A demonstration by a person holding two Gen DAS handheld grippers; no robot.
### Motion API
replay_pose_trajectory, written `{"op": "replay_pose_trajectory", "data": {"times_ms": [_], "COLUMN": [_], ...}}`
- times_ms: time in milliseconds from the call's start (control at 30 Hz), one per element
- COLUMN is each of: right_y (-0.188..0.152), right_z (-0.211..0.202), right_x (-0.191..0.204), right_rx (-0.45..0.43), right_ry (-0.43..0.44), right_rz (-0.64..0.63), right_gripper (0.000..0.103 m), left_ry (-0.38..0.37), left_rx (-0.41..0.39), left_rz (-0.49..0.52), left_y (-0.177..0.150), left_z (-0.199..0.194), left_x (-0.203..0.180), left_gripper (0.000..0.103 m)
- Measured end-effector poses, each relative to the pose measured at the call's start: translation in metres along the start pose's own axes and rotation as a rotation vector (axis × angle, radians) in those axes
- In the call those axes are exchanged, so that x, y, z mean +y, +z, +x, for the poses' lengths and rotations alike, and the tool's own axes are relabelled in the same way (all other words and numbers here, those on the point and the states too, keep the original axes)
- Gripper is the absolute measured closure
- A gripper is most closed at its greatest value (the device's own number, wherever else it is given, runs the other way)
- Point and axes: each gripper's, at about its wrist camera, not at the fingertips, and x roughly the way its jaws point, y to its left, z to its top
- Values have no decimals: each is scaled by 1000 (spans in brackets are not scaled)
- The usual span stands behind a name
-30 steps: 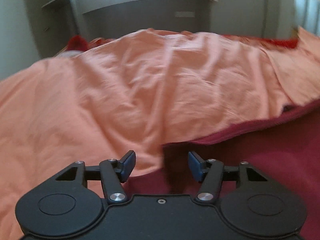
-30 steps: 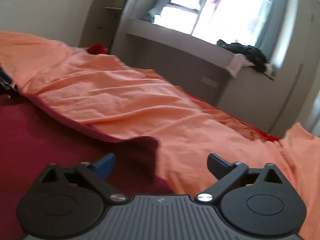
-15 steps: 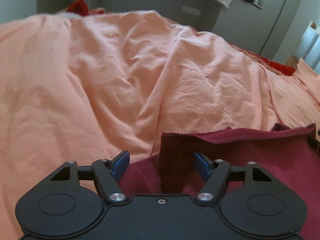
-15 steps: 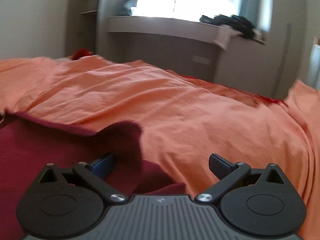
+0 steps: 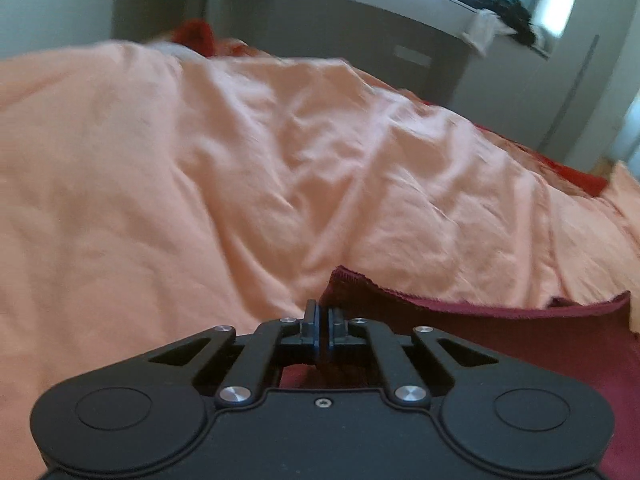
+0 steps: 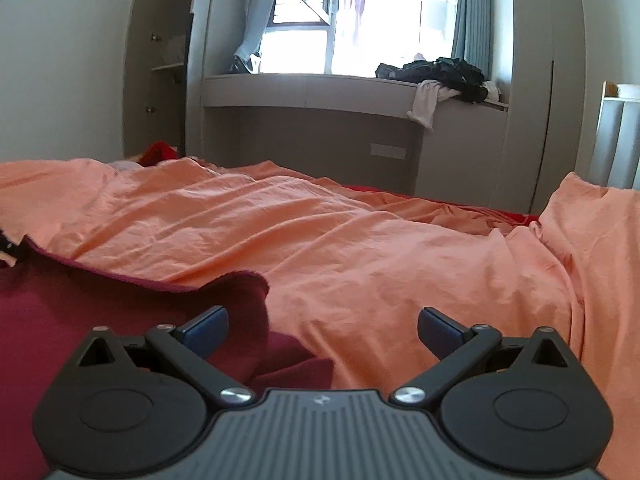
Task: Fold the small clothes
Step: 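Lower the hem onto the shirt and open both grippers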
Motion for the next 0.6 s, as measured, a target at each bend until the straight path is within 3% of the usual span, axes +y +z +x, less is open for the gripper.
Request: {"op": "replay_pose_trajectory", "data": {"times_ms": [133,233,333,400,500,600], "right_y": [-8,-16,-24,-30,-36,-40], "right_z": [-13,-18,-21,-26,-38,-49], "right_x": [10,23,36,42,50,55], "right_rx": [19,46,79,81,75,55], "right_ry": [43,75,73,75,77,77], "right_rz": [7,-20,-63,-79,-93,-100], "right_gripper": [0,0,0,0,0,0], "left_ry": [36,7,-48,-40,-23,-32], "left_rx": [30,35,44,34,18,27], "left_rz": [36,21,-6,26,79,101], "left_y": [7,4,0,-2,-9,-21], "left_z": [2,4,-3,-12,-33,-54], "left_x": [-1,1,2,-2,-8,-10], "left_gripper": [100,97,79,76,58,58]}}
